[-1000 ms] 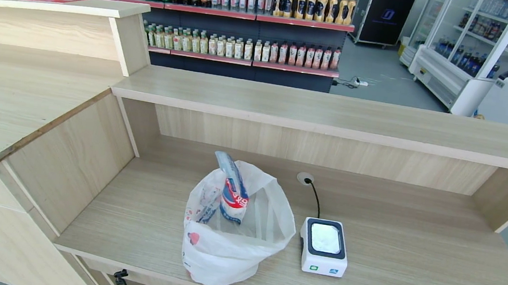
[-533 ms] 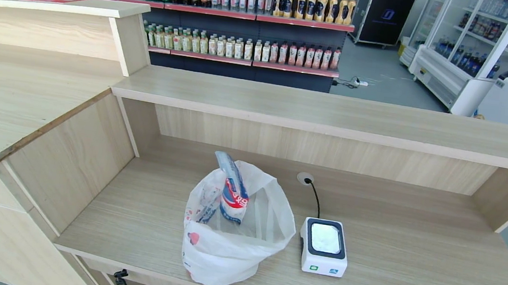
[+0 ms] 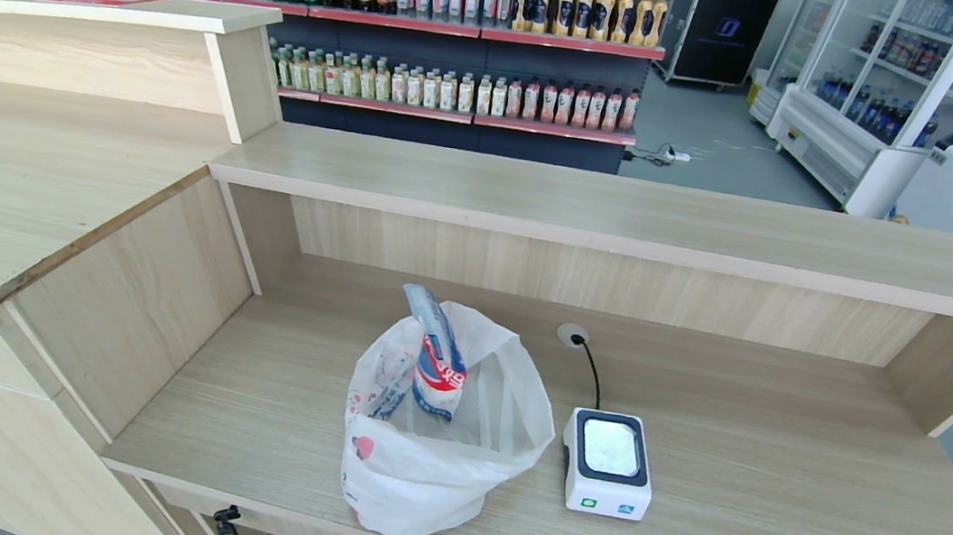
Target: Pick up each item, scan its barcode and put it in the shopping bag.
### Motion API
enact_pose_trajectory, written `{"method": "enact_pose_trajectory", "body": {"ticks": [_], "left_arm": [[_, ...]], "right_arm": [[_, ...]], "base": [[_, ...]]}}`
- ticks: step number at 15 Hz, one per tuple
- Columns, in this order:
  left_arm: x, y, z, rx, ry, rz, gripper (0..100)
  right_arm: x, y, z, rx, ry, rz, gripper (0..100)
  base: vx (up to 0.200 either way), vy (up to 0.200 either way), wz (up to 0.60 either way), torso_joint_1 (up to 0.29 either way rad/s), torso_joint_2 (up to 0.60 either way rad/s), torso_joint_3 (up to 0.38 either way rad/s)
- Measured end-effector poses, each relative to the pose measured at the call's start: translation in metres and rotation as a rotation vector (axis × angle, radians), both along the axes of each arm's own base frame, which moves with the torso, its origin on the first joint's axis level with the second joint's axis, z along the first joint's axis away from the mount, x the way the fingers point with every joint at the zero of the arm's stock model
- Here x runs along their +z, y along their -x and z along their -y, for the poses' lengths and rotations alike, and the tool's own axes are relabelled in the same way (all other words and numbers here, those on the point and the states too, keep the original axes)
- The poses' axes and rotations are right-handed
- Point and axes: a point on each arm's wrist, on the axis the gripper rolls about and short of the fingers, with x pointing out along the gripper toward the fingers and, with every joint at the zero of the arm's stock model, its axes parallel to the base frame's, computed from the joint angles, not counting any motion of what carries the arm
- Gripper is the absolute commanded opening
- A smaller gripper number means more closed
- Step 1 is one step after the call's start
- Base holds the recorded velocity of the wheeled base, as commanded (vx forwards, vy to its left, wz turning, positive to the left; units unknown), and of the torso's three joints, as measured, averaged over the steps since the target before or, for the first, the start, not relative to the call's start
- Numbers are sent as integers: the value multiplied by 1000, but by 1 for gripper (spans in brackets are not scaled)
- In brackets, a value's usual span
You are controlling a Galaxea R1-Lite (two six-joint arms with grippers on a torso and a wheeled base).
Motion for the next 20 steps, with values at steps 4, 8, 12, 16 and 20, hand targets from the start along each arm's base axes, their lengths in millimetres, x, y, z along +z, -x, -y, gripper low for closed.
{"method": "enact_pose_trajectory", "body": {"ticks": [4, 8, 12, 16, 20], "left_arm": [[0, 0, 0, 0, 0, 0, 100], [0, 0, 0, 0, 0, 0, 100], [0, 0, 0, 0, 0, 0, 100], [0, 0, 0, 0, 0, 0, 100], [0, 0, 0, -1, 0, 0, 100]], "right_arm": [[6, -22, 6, -140, 37, -471, 0], [-9, -37, 43, -515, -188, -1306, 0], [-24, -26, 71, -941, -1092, -1959, 0], [-32, -21, 71, -951, -1573, -2101, 0], [-32, -25, 59, -778, -1547, -2260, 0]], "base": [[0, 0, 0, 0, 0, 0], [0, 0, 0, 0, 0, 0], [0, 0, 0, 0, 0, 0], [0, 0, 0, 0, 0, 0], [0, 0, 600, 0, 2, 8]]}}
